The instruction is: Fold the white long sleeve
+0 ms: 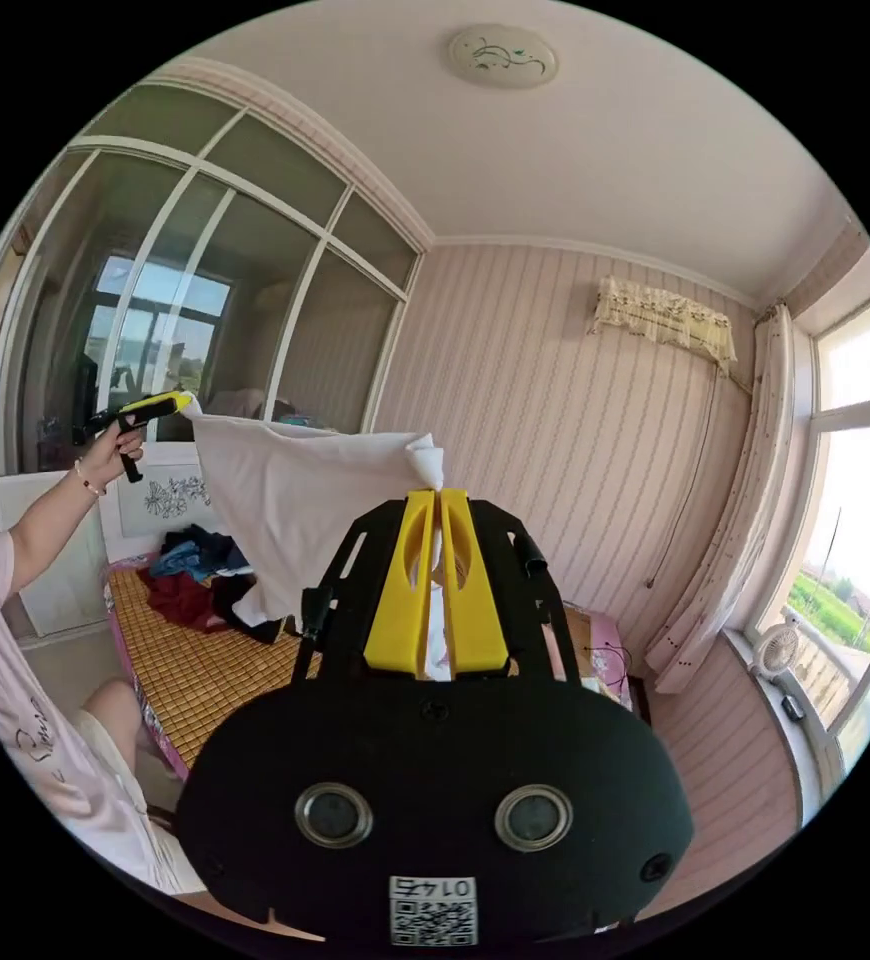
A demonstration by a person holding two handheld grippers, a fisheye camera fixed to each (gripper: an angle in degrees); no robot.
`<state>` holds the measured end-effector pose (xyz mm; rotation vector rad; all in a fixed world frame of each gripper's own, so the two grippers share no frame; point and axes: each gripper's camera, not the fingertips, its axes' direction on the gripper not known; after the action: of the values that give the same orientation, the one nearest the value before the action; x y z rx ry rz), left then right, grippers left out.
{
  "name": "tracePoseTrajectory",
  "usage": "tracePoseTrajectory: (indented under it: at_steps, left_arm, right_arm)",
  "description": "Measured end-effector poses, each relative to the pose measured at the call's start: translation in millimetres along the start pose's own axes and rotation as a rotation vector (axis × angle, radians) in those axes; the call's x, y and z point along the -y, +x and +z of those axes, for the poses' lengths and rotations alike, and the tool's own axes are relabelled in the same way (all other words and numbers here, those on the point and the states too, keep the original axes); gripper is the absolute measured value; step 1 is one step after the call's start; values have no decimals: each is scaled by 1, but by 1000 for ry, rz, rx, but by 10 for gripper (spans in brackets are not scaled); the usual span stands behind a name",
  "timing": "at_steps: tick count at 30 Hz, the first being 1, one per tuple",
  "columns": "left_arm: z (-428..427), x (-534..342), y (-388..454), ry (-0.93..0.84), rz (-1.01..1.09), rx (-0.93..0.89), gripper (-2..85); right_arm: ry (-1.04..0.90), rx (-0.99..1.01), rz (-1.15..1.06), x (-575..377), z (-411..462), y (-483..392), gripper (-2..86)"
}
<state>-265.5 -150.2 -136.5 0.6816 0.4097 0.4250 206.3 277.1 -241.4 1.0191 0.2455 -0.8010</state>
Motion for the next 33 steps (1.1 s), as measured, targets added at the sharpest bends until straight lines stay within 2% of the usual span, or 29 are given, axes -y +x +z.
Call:
tracePoseTrajectory:
  at_steps: [2, 4, 7, 10, 13, 16, 23, 30, 33]
  left_arm:
    - [43, -79, 2, -164, -26, -17, -6]
    - [101, -193, 9, -390, -95, -66, -6]
    - [155, -320, 23, -576, -188, -119, -5]
    - [188, -403, 33, -720, -289, -161, -5]
    - [211, -448, 52, -869, -222, -171, -4]
    - [227, -478, 67, -974, -165, -213, -4]
    - [245, -508, 71, -1023, -166, -295, -4]
    - [272, -535, 75, -1061, -129, -308, -4]
    - [282, -544, 75, -1089, -129, -293, -4]
  right_arm:
    - [-142, 47, 33, -63, 50, -3, -5]
    - [-358, 127, 88, -157, 119, -12, -5]
    - [-596, 172, 222, -270, 195, -21, -5]
    - [-834, 191, 414, -350, 250, -24, -7]
    - [-943, 249, 504, -395, 276, -26, -8]
    - [-1038, 288, 484, -419, 291, -26, -7]
    - [-1130, 283, 492, -443, 300, -2, -3]
    - [-1031, 324, 797, -445, 345, 38, 34]
    - [-1214, 309, 854, -458, 385, 37, 96]
